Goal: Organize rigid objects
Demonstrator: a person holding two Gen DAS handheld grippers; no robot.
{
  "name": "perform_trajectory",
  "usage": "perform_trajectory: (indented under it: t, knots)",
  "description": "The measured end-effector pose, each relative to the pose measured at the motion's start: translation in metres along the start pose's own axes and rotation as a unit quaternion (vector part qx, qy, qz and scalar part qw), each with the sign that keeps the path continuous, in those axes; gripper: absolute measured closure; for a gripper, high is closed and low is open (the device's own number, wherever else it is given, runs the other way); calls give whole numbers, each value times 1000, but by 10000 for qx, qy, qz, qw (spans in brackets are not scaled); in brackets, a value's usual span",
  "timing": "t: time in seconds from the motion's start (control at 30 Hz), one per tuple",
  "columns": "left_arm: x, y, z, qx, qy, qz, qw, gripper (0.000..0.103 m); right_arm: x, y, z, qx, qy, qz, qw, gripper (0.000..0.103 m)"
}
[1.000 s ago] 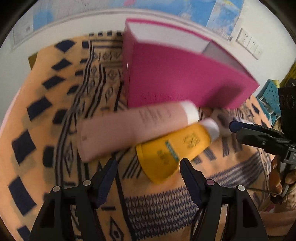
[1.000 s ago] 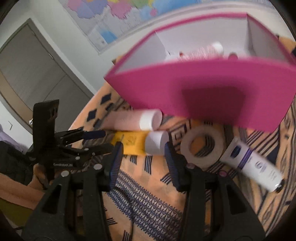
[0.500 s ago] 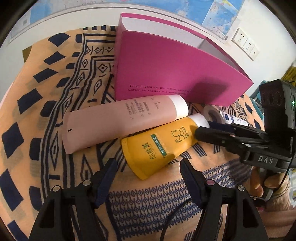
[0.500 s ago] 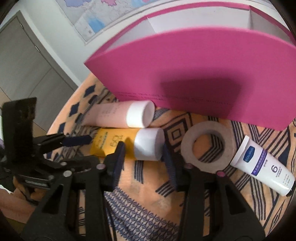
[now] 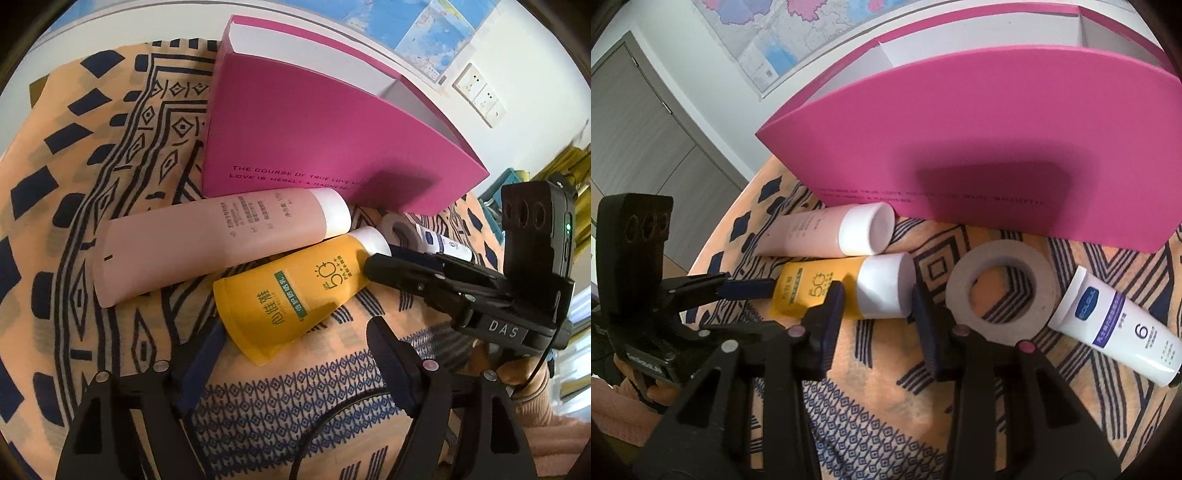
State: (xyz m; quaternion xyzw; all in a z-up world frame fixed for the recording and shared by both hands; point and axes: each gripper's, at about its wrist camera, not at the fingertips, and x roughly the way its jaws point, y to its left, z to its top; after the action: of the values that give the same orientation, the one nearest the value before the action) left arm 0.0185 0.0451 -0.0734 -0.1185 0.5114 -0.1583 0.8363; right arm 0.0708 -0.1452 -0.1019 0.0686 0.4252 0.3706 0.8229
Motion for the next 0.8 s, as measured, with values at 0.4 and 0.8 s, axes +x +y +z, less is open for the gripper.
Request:
perform_trajectory:
  t: [0.4,0.8]
  knots:
    - [-2,-17,4,144,-93,53,9998,23,-19,-2,-6,191,-172,6,9997,63]
    - [14,-56,4,726,182,-292,9968,45,-21,11,-14,129,-73,320,9994,92]
